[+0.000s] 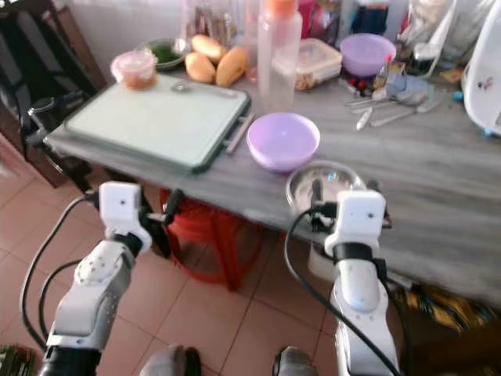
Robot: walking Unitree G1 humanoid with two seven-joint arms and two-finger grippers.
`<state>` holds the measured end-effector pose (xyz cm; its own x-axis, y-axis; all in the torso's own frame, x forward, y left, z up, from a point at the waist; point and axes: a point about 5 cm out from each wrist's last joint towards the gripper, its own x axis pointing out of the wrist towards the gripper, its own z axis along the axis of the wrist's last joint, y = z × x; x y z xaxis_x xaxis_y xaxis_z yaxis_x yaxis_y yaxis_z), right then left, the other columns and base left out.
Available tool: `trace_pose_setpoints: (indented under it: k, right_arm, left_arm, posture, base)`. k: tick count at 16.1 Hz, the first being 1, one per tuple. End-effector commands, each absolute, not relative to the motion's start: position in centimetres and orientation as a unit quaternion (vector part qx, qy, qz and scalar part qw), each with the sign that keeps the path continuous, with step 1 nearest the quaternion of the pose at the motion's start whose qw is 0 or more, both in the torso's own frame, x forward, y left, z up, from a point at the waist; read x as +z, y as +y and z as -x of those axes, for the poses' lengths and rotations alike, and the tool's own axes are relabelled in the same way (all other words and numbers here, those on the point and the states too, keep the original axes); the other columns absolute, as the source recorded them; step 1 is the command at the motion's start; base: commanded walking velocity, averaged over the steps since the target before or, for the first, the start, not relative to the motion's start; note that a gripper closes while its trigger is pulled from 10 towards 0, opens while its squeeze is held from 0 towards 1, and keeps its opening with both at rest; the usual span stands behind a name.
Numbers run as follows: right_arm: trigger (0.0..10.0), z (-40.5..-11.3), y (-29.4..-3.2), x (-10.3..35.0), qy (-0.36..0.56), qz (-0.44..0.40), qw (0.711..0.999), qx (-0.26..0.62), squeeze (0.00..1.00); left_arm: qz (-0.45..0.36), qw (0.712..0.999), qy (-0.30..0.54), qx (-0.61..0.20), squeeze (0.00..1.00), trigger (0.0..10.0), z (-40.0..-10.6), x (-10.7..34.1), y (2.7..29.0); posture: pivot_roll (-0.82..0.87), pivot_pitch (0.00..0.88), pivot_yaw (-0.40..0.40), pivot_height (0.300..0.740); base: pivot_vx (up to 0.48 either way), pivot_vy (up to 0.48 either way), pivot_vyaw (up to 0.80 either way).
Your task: Setting the table
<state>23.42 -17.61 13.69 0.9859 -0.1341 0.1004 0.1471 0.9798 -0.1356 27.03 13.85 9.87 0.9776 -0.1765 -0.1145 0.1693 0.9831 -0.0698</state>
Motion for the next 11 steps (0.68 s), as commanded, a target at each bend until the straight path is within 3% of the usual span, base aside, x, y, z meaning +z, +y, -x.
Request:
trace_pose_setpoints:
  k: [1, 11]
  right_arm:
    - [10.0, -23.3, -17.7, 13.8, -0.054, 0.065, 0.994, -0.066, 0.0]
    - [10.0, -23.3, -16.9, 13.0, -0.053, 0.006, 0.997, -0.053, 0.0]
  left_arm:
    - [0.026, 0.995, 0.056, -0.083, 0.0, 10.0, -26.9, 10.0, 14.0]
    - [0.019, 0.994, 0.058, -0.096, 0.0, 10.0, -27.2, 9.8, 13.4]
  posture:
    - [-0.04, 0.0, 0.036, 0.74]
    - [-0.07, 0.0, 0.043, 0.74]
  base:
    - [-0.349, 0.0, 0.0]
    - [-0.345, 0.0, 0.0]
